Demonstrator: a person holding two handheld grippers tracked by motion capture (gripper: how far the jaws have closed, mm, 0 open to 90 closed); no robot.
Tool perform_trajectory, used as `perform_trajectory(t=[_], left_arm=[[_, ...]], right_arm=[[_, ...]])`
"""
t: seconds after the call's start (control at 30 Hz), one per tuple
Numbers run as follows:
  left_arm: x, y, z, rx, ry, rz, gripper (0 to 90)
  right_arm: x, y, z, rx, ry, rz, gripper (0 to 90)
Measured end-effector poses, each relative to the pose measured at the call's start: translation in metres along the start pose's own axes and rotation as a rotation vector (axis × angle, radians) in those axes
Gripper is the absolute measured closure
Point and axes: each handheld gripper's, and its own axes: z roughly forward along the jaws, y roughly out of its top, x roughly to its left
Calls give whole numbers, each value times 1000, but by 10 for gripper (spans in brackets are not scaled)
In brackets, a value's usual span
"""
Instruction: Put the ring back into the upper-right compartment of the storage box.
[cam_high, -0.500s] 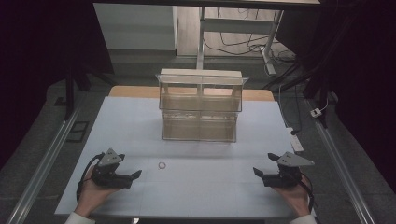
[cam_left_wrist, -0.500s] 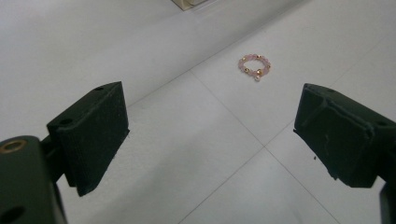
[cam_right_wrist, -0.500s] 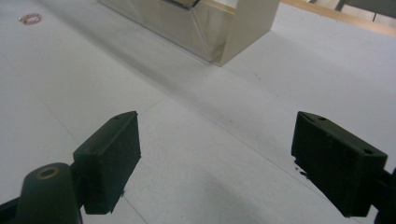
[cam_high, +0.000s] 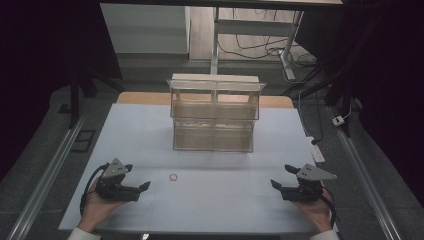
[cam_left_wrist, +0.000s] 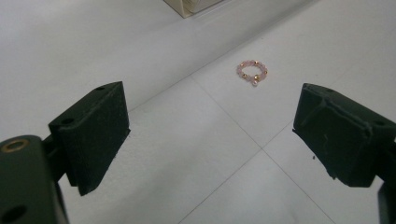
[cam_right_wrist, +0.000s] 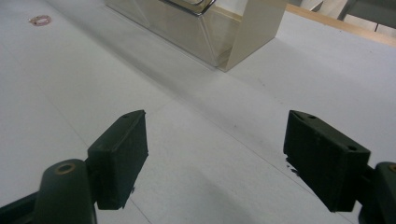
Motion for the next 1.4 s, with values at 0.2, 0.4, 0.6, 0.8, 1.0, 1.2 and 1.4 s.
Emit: perform_trajectory(t=[0.2,0.4,0.6,0.8,1.0,1.2,1.4], left_arm=[[1,0,0,3,-5,4,106],[-1,4,-2,4,-11,11,107],[-2,9,-1,6,-18,22,110],[-3,18,1,14,-31,41,118],[-5,25,1,13,-40,54,132],[-6,30,4,23,-50,60,140],[-9,40,10,40,-77,79,153]], right_arm=[[-1,-2,2,17,13,16,231],[-1,-2,3,20,21,34,238],[-4,-3,1,15,24,56,244],[-3,-3,2,19,22,49,249],[-2,-3,3,18,23,47,254],[0,-4,5,26,40,45,257],[2,-2,5,24,34,45,265]])
